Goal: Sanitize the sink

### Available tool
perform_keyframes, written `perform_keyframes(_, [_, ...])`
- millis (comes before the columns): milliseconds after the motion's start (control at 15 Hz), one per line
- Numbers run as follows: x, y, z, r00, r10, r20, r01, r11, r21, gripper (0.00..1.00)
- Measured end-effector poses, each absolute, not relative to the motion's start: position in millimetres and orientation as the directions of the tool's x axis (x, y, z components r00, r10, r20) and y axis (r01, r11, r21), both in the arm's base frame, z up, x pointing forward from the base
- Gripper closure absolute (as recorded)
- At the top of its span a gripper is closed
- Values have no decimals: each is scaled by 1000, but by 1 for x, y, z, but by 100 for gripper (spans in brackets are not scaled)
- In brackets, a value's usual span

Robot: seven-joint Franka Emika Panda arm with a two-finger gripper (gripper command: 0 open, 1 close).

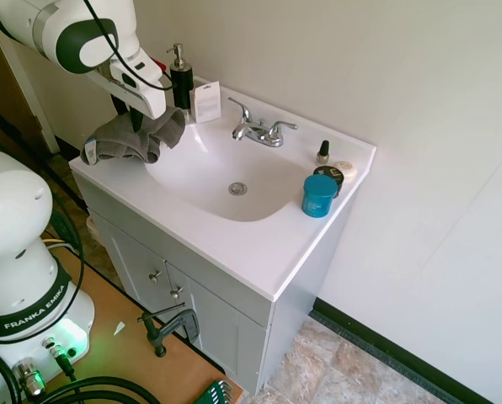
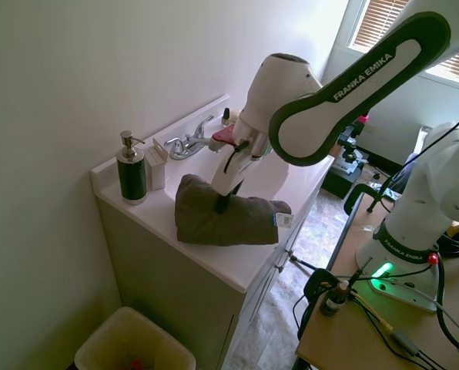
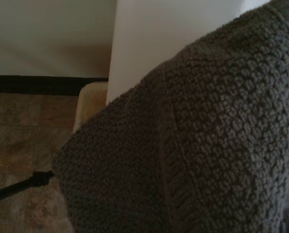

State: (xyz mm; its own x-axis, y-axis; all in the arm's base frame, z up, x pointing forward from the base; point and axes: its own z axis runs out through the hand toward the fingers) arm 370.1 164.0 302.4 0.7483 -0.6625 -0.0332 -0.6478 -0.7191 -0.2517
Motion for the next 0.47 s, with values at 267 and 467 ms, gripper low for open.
perform_keyframes(267, [366, 166, 314, 762, -647, -32, -634, -736, -238, 0])
perform_keyframes(467, [369, 157, 324, 756, -654, -7, -637, -733, -239, 0])
